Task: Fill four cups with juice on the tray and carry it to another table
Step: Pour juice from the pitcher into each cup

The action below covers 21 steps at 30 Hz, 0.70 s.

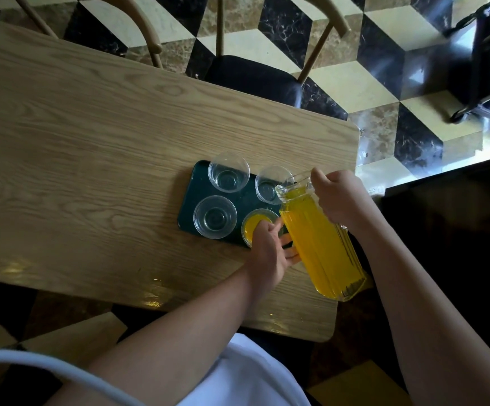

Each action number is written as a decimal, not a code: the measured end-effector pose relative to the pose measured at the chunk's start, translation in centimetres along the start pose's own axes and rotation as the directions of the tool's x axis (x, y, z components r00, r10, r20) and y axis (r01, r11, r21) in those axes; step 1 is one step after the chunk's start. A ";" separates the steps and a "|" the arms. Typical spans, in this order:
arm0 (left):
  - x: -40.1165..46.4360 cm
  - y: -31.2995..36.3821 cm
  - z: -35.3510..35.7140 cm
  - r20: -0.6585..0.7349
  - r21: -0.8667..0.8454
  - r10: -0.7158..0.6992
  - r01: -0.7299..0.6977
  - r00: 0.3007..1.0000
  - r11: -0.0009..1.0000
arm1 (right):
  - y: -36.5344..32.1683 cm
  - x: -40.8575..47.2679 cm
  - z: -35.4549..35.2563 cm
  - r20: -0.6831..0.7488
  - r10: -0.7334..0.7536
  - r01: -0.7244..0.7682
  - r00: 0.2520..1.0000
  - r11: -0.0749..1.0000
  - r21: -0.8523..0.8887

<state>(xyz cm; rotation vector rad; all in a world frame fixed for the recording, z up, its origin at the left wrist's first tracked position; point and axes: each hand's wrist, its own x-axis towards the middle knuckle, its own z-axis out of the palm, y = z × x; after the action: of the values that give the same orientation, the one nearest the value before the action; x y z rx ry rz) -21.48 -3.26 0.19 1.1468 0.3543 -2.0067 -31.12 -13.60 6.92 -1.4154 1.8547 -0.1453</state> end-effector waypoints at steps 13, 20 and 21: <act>0.2 -0.5 -0.5 0.012 -0.050 -0.063 0.063 0.998 0.997 | -0.9 0.5 0.6 0.038 0.068 -0.062 0.997 0.989 -0.133; 0.6 -0.8 -0.6 0.013 -0.060 -0.086 0.087 0.996 0.994 | -1.1 1.0 0.6 0.057 0.111 -0.100 0.992 0.980 -0.172; 0.6 -0.8 -0.6 0.012 -0.062 -0.087 0.088 0.996 0.994 | -1.1 1.1 0.6 0.063 0.112 -0.100 0.992 0.980 -0.172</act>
<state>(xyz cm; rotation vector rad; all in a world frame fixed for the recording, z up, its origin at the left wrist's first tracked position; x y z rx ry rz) -21.92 -2.66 -0.76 1.0995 0.4670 -2.0611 -30.00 -14.70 6.55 -1.4111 1.9143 0.1178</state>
